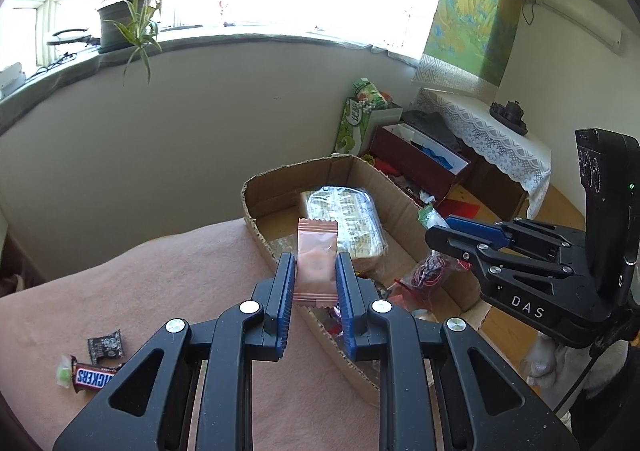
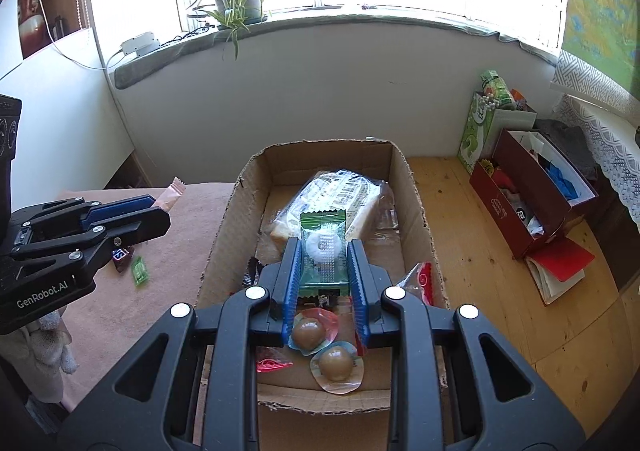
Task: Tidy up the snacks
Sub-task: 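Carry the pink candy and green mint packet over the box with both tools, then open both tools to drop the pink candy and mint packet into the box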
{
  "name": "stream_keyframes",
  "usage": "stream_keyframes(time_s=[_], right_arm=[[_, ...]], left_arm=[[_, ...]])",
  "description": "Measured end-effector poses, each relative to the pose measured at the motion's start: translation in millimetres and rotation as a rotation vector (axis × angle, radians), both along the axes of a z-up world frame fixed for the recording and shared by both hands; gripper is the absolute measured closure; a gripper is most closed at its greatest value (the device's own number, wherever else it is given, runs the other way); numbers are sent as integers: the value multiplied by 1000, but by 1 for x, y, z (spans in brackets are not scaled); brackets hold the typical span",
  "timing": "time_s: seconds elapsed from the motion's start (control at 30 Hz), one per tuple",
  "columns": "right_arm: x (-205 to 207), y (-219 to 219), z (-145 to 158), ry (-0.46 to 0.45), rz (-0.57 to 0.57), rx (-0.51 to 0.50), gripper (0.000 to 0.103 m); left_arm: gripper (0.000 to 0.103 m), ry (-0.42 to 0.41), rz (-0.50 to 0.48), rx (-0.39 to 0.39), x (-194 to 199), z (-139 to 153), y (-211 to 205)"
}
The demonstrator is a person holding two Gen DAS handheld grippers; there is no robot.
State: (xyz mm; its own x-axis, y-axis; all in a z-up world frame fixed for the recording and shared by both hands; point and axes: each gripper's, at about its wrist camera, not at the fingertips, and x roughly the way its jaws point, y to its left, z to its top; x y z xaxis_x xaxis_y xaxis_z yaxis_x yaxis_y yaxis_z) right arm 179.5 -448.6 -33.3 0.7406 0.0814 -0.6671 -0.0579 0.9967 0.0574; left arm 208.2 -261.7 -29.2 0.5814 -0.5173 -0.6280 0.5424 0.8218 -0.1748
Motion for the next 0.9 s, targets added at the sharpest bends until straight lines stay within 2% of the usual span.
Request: stream_keyframes(time_s=[0.33, 0.9], right_arm=[[22, -23, -16, 33, -36, 0, 79], [27, -34, -25, 44, -55, 15, 78]], left_arm=[[84, 22, -31, 5, 20, -9, -35], [83, 38, -47, 20, 23, -13, -50]])
